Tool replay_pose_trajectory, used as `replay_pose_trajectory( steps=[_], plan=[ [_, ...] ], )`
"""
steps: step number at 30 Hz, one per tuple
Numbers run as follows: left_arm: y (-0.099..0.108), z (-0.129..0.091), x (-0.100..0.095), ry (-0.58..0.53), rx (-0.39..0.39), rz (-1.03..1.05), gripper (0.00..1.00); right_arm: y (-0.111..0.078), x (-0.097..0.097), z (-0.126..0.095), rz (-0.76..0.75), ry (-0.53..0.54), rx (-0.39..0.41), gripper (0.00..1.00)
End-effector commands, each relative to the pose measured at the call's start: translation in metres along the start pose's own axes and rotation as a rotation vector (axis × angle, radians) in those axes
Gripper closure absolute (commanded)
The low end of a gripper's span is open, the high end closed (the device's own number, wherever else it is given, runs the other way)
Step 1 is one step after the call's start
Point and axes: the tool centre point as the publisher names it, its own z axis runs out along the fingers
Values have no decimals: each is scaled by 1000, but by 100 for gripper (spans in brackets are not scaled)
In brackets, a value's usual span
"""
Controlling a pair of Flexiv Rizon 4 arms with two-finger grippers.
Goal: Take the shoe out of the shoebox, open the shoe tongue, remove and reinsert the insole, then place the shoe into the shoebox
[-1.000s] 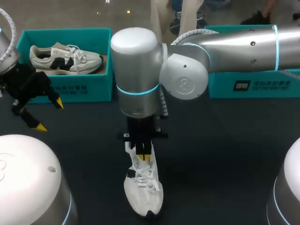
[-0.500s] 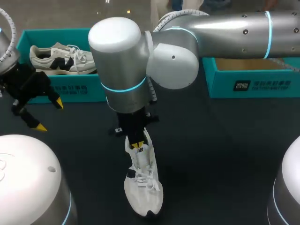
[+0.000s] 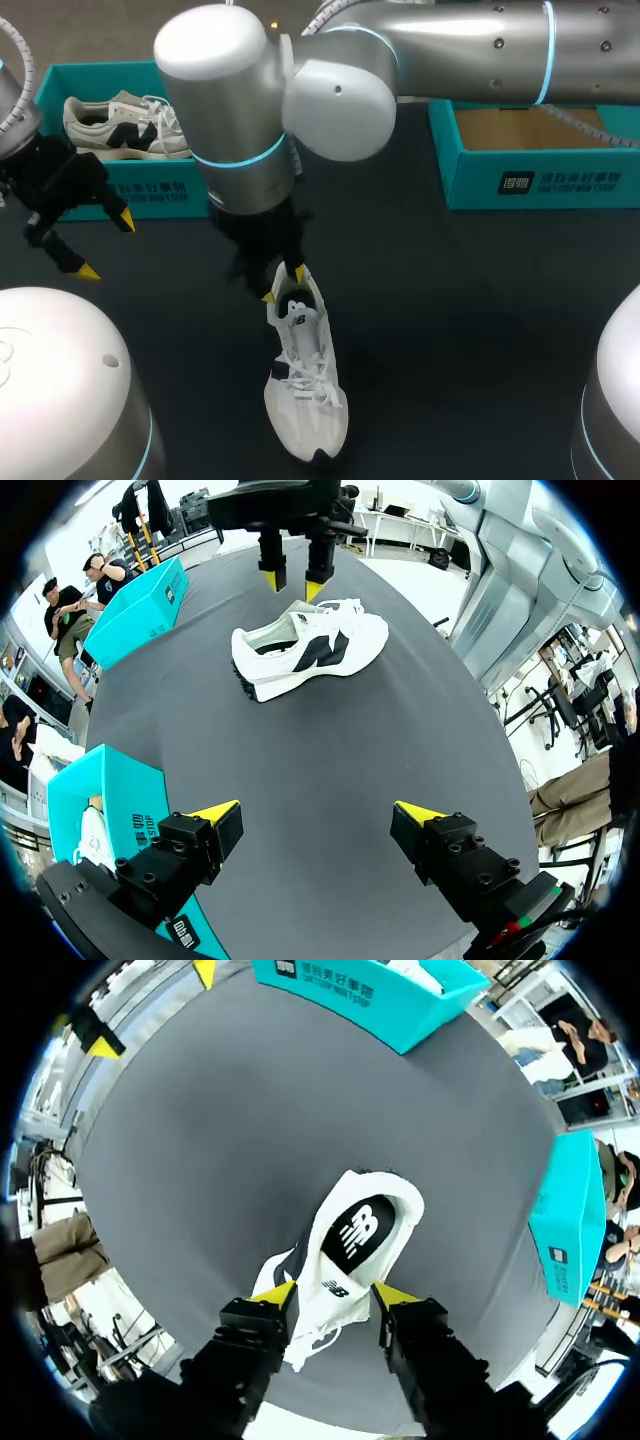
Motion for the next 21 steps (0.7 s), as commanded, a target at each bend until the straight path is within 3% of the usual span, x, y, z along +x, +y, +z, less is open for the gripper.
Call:
replay_pose_trajectory(
  steps=[1, 9, 12, 16, 21],
  plan=[
    [0, 0, 1, 0, -1, 0, 0, 3, -2, 1, -118, 13, 8, 0],
    [0, 0, 1, 0, -1, 0, 0, 3, -2, 1, -118, 13, 8, 0],
    [0, 0, 1, 0, -1, 0, 0, 4, -12, -1, -273, 6, -65, 0],
    [0, 0, 1, 0, -1, 0, 0, 13, -16, -2, -593, 27, -147, 0],
    [0, 0, 1, 0, -1, 0, 0, 16, -19, 0, -784, 80, -243, 0]
  ],
)
